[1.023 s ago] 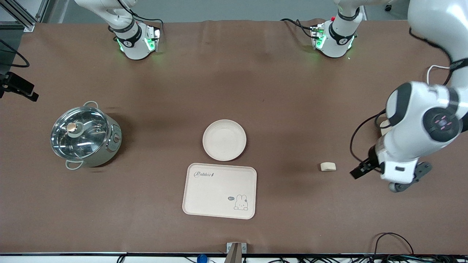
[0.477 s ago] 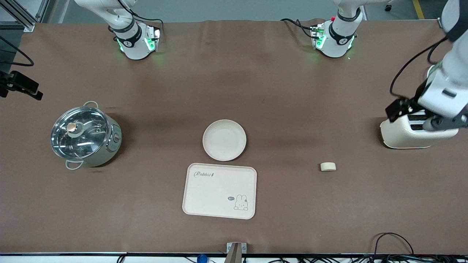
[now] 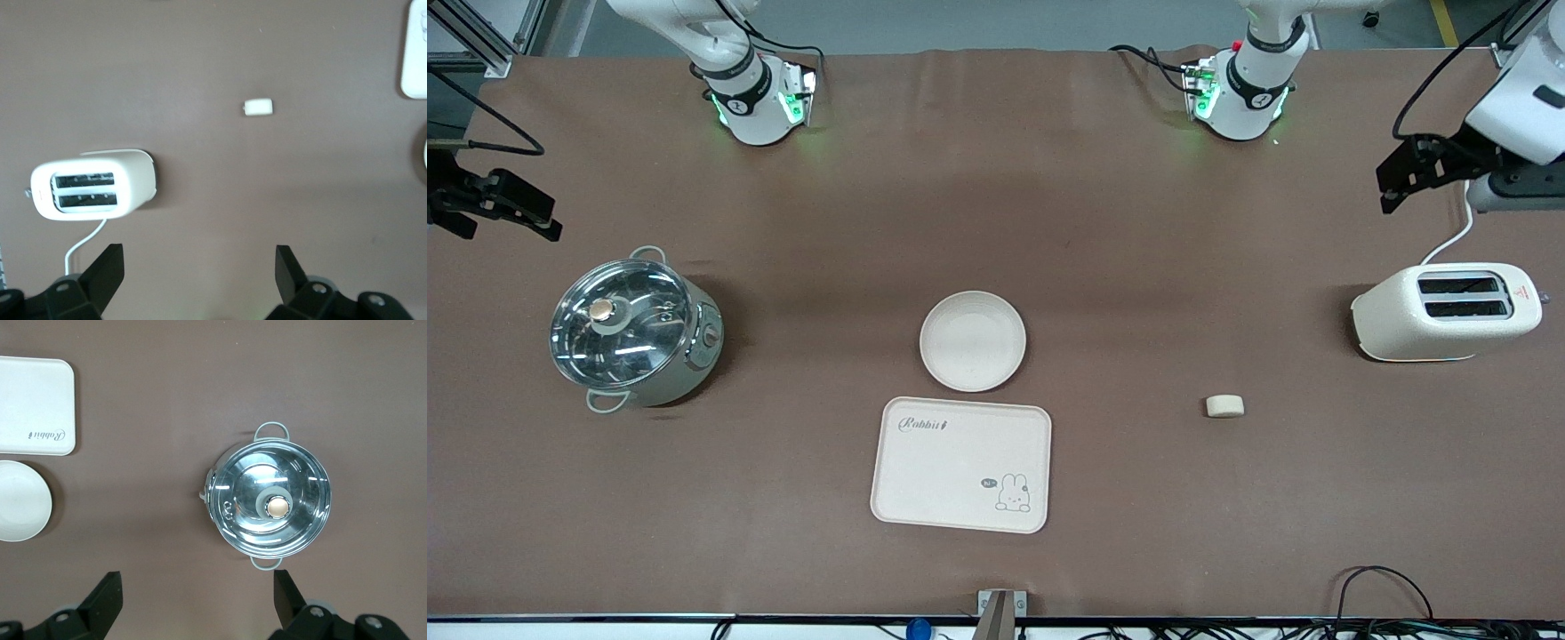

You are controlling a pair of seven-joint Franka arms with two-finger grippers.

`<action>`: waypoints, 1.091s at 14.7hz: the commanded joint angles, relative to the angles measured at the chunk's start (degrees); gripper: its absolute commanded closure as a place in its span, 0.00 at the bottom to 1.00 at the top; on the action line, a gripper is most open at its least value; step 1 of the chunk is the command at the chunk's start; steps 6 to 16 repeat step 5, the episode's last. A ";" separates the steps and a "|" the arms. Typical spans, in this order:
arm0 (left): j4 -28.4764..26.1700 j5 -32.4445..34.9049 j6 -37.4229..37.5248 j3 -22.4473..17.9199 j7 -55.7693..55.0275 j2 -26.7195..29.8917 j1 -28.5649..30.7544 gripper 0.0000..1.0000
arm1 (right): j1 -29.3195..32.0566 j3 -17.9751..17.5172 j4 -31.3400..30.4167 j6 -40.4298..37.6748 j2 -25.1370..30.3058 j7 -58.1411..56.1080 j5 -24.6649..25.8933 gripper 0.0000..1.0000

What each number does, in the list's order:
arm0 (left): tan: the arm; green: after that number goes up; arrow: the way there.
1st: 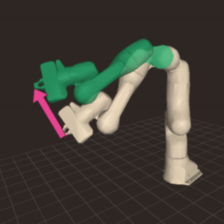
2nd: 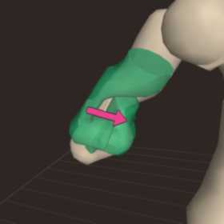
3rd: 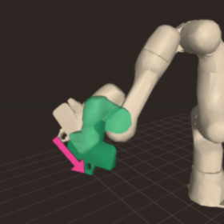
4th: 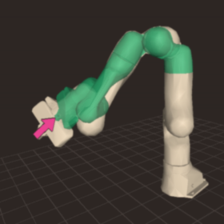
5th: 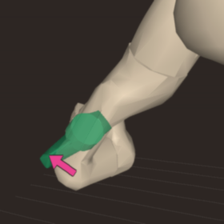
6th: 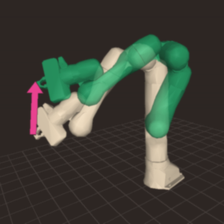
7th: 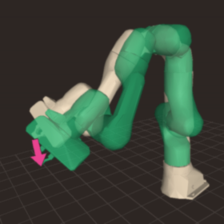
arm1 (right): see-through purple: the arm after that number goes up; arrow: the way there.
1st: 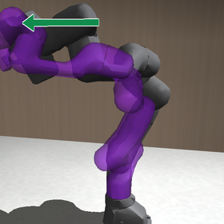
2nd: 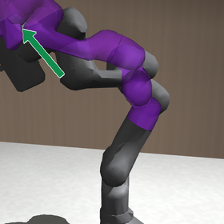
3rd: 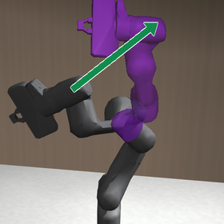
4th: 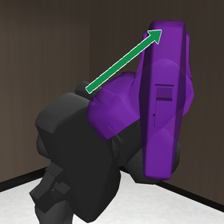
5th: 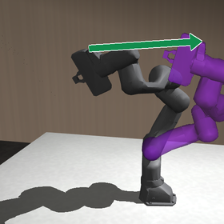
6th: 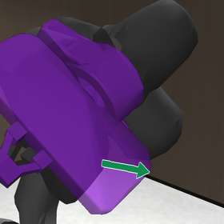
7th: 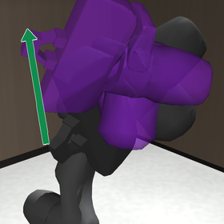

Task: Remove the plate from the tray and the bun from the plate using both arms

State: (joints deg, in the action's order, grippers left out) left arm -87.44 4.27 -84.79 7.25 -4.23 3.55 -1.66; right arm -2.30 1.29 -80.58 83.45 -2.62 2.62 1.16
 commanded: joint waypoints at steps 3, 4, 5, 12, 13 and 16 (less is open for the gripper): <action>-6.25 -2.86 0.76 -4.27 2.04 4.98 -2.30 0.00 | -0.51 0.03 -0.28 0.66 0.86 0.46 0.34 0.00; -5.64 -3.73 0.76 -4.35 2.04 4.81 -2.21 0.00 | -0.42 0.03 -0.28 0.66 0.86 0.46 0.34 0.00; -4.50 -3.91 0.76 -4.35 1.78 4.28 -2.29 0.00 | -0.34 0.11 -0.28 0.66 0.86 0.46 0.42 0.00; -4.50 -3.91 0.76 -4.35 1.78 4.28 -2.29 0.00 | -0.34 0.11 -0.28 0.66 0.86 0.46 0.42 0.00; -4.50 -3.91 0.76 -4.35 1.78 4.28 -2.29 0.00 | -0.34 0.11 -0.28 0.66 0.86 0.46 0.42 0.00; -4.50 -3.91 0.76 -4.35 1.78 4.28 -2.29 0.00 | -0.34 0.11 -0.28 0.66 0.86 0.46 0.42 0.00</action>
